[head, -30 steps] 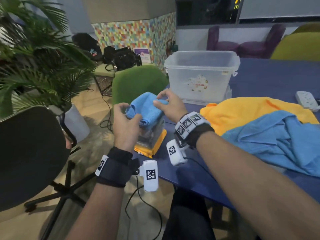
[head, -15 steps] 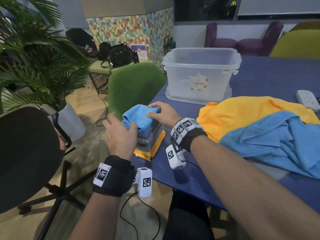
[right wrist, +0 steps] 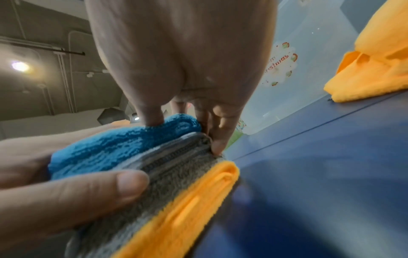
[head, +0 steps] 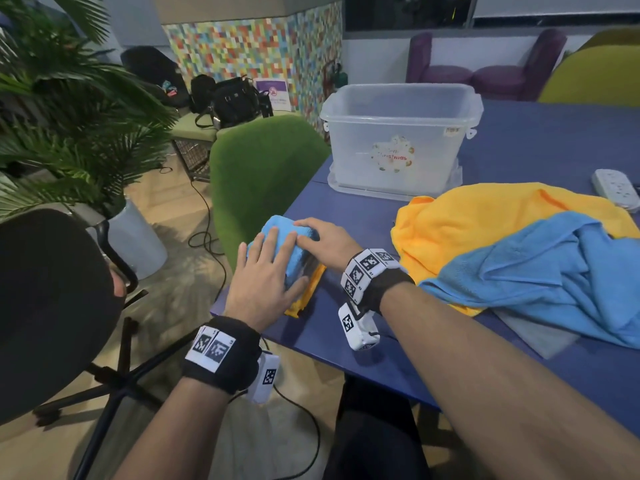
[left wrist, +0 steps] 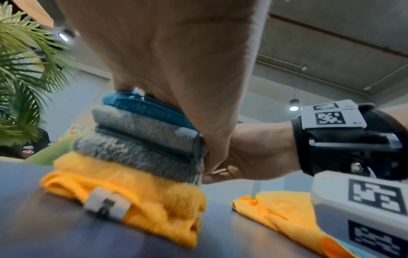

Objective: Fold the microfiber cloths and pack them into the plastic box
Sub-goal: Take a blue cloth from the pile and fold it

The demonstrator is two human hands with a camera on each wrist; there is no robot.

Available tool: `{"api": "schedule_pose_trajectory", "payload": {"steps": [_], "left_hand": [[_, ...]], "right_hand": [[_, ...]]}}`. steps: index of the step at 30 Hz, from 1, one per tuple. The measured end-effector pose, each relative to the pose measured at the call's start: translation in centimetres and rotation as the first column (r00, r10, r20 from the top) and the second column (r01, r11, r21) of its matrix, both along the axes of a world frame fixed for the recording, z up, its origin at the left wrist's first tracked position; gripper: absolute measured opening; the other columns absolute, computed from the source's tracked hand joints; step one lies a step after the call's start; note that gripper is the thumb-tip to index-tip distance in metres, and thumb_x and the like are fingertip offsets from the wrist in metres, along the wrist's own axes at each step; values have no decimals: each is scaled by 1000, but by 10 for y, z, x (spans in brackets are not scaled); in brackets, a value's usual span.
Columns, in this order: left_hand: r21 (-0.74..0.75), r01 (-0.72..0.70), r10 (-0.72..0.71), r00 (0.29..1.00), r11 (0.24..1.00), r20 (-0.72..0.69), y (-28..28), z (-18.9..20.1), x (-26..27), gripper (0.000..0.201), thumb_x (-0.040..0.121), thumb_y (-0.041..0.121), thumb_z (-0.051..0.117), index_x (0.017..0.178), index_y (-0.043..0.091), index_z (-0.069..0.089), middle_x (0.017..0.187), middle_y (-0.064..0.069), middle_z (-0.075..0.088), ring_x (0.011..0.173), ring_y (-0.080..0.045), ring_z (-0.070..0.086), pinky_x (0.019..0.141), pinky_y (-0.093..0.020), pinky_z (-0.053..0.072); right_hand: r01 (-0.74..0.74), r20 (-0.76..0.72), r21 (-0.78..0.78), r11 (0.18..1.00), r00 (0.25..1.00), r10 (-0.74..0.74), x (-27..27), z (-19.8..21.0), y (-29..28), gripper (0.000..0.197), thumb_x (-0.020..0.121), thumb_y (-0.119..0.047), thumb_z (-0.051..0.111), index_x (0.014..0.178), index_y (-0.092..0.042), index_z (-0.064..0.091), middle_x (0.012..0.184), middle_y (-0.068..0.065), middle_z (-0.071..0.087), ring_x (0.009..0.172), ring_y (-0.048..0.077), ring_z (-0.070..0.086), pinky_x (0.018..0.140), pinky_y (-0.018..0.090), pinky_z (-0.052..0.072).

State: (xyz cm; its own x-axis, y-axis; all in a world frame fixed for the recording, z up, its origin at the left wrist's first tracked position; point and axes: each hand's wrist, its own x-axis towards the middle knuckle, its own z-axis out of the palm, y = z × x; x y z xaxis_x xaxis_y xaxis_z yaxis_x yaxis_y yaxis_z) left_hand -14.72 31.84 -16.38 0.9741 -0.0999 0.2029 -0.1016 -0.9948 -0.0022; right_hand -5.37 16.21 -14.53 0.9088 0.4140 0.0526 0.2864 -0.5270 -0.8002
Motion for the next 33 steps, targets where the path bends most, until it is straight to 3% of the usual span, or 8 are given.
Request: {"api": "schedule_pose_trajectory", "payload": {"steps": [3, 7, 11, 18, 21, 24, 29, 33], "left_hand": [[-14, -10, 9, 1000, 1000, -2, 2, -7, -1, 80, 92, 63, 36, 159, 21, 32, 162, -14, 35, 146, -38, 35, 118, -59, 27], [-14, -9, 9, 1000, 1000, 20, -2, -11, -1, 75, 92, 59, 38, 155, 17, 40, 157, -17, 41, 141, -41, 40, 114, -61, 29], [-7, -6, 6, 1000, 1000, 18, -3, -5, 1, 80, 89, 63, 36, 156, 18, 37, 158, -15, 40, 144, -39, 37, 115, -63, 28], [-34, -10, 13, 995, 999, 103, -8, 19, 5, 86, 80, 69, 41, 148, 17, 47, 155, -14, 45, 143, -39, 40, 112, -67, 28], [-55, -16, 24, 990, 998, 139, -13, 27, 3, 90, 75, 71, 42, 148, 18, 48, 154, -11, 46, 145, -36, 38, 113, -67, 24], [-62, -30, 40, 986, 998, 162, -17, 34, 3, 93, 73, 75, 43, 147, 18, 48, 153, -10, 46, 147, -34, 35, 115, -69, 22], [-102, -49, 68, 977, 994, 201, -29, 55, -3, 98, 74, 83, 42, 149, 20, 43, 158, -9, 40, 151, -34, 29, 117, -71, 18], [-146, 23, 20, 958, 989, 288, -64, 74, -7, 93, 78, 79, 48, 148, 17, 45, 160, -10, 37, 153, -33, 24, 119, -68, 15]], "right_hand": [[18, 27, -8, 1000, 999, -18, -3, -13, 4, 41, 99, -40, 55, 139, -28, 57, 133, -3, 65, 119, 18, 60, 102, 35, 47], [25, 28, -9, 1000, 999, -24, -8, -17, 5, 41, 101, -39, 53, 140, -25, 55, 135, -2, 64, 121, 19, 59, 104, 35, 46], [8, -3, -25, 1000, 1000, -8, -5, -5, 1, 41, 101, -39, 53, 140, -25, 54, 133, 1, 64, 120, 22, 59, 102, 33, 46], [-13, 80, -44, 999, 997, 16, -2, 18, -9, 56, 98, -48, 52, 151, -33, 42, 135, 9, 59, 126, 27, 55, 109, 46, 43], [16, 82, -53, 998, 997, -11, -7, 24, -28, 64, 99, -49, 54, 156, -31, 32, 140, 14, 54, 129, 28, 52, 109, 46, 42], [56, 85, -87, 995, 995, -49, -16, 30, -59, 62, 99, -49, 54, 154, -26, 37, 146, 10, 51, 135, 26, 48, 111, 47, 40], [195, 167, -74, 978, 969, -181, -43, 37, -137, 39, 100, -30, 58, 136, -16, 60, 134, 5, 62, 125, 21, 57, 107, 40, 44], [434, 360, -317, 844, 878, -316, -63, 37, -212, 46, 88, -2, 56, 128, -23, 64, 129, 2, 60, 122, 26, 53, 99, 43, 45]]}}
